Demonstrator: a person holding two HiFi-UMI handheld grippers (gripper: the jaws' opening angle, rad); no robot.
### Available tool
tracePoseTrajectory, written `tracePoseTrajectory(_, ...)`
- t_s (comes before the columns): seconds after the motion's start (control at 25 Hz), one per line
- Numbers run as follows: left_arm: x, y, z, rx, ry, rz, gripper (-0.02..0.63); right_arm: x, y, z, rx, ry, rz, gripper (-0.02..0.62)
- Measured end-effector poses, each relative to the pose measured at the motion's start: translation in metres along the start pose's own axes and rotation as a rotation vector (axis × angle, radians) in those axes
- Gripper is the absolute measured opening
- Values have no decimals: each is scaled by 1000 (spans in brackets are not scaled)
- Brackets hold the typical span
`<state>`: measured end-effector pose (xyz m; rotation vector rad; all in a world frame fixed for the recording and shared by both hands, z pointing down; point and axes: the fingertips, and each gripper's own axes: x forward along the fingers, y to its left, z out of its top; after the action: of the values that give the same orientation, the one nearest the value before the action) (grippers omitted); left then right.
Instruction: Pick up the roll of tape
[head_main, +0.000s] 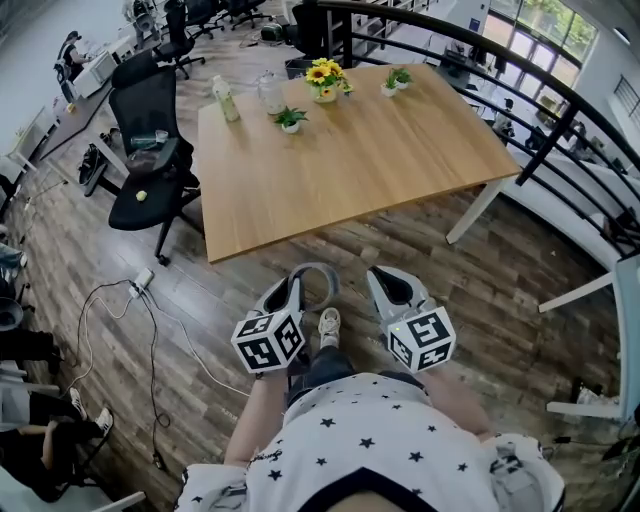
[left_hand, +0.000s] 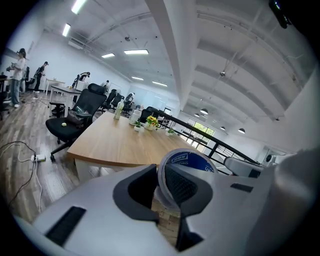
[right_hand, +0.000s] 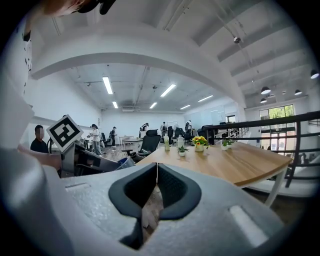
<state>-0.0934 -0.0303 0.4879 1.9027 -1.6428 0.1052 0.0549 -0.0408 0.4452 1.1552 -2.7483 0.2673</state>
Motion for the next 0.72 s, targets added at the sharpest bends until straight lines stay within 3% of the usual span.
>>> tracePoseTrajectory(0.72, -12, -10, -2, 2, -13, -12, 52, -7, 1, -4, -25, 15, -29, 6)
